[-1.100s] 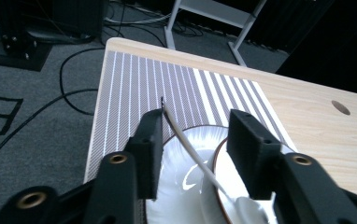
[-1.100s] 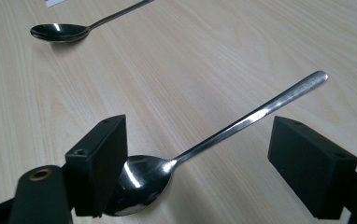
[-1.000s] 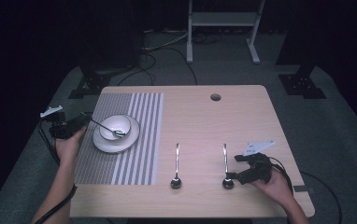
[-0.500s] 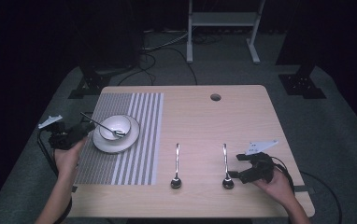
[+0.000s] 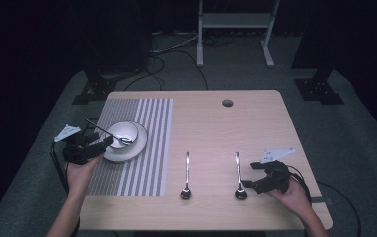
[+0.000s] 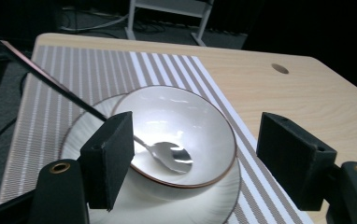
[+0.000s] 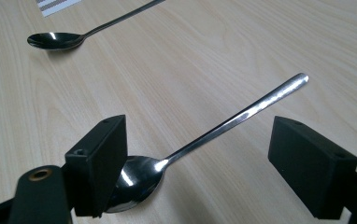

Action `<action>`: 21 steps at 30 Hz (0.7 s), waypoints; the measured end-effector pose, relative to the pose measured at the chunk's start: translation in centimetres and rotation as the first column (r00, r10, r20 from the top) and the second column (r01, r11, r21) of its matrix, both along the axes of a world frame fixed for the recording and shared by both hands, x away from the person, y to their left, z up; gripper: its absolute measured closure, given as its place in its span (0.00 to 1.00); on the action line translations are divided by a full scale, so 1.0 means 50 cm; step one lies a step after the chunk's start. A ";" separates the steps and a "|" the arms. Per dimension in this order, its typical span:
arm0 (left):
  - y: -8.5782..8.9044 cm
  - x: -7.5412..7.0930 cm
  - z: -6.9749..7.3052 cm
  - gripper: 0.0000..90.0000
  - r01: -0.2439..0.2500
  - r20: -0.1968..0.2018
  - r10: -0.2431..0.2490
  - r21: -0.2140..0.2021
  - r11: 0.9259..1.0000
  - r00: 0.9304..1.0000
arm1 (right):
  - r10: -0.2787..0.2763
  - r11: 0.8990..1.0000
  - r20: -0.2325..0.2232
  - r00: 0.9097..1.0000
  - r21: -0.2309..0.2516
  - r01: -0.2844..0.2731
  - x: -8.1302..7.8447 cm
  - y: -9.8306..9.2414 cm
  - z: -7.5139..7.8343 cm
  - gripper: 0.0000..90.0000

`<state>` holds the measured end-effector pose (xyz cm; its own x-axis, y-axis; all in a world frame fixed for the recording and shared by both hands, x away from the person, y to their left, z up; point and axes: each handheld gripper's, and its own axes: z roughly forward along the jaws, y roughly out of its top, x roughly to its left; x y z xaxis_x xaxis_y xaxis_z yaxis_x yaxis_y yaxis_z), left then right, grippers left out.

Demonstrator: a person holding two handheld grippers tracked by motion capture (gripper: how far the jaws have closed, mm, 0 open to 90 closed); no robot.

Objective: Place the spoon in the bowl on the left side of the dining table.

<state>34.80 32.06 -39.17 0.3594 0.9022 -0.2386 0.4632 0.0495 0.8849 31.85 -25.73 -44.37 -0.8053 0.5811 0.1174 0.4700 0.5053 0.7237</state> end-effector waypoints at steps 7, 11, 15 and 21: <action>-0.029 -0.007 0.000 0.26 0.032 0.006 -0.032 0.021 0.999 0.999 | -0.001 1.000 -0.002 1.000 -0.001 0.001 0.001 -0.001 -0.002 0.21; -0.043 -0.009 0.003 0.24 0.047 0.009 -0.047 0.024 0.999 0.999 | 0.000 1.000 0.000 1.000 0.002 0.000 0.000 0.000 -0.001 0.21; -0.058 -0.011 0.004 0.22 0.063 0.014 -0.064 0.021 0.998 0.998 | -0.001 1.000 -0.001 1.000 0.003 0.001 0.000 0.000 -0.001 0.21; -0.087 -0.010 0.008 0.22 0.101 0.018 -0.101 0.015 0.995 0.995 | -0.002 1.000 0.000 1.000 0.004 0.002 0.001 0.000 -0.001 0.21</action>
